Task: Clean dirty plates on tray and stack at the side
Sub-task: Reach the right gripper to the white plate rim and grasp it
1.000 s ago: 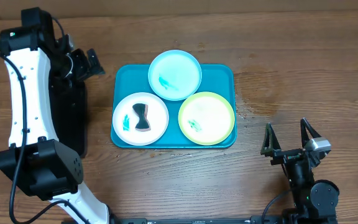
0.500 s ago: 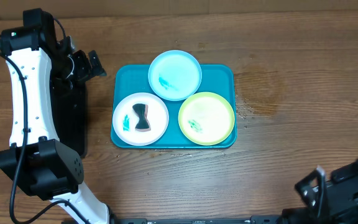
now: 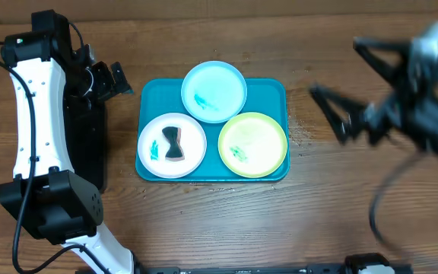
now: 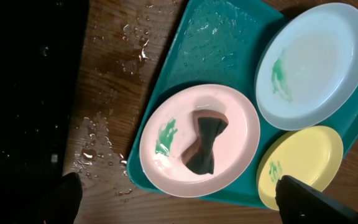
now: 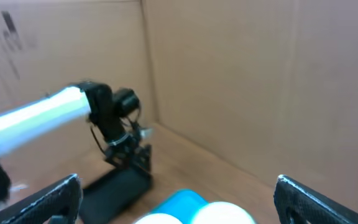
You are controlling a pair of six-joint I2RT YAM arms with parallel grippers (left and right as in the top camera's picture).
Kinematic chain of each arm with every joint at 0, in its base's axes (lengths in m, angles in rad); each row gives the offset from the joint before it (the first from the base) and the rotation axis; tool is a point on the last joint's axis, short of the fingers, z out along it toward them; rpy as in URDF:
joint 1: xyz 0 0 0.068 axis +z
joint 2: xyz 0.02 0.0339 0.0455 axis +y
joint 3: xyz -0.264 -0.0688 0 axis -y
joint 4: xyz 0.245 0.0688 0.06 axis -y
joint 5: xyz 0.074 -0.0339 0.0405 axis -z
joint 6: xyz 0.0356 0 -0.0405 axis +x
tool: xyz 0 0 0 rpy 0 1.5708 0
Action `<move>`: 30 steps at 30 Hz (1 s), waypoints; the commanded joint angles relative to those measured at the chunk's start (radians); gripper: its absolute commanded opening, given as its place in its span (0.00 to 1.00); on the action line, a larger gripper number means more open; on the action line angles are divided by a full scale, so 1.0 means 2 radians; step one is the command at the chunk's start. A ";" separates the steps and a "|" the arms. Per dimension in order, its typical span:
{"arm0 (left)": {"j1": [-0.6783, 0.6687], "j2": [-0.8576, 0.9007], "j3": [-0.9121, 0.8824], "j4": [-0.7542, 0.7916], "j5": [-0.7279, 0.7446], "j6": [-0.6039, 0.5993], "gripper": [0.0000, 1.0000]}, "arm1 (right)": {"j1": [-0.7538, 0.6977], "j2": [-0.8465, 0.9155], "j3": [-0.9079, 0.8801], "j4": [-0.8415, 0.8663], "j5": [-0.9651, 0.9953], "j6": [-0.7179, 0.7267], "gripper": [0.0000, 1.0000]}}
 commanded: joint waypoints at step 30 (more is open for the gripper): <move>-0.004 -0.006 0.001 -0.008 0.004 0.008 1.00 | 0.299 0.555 0.093 -0.115 0.324 0.137 0.51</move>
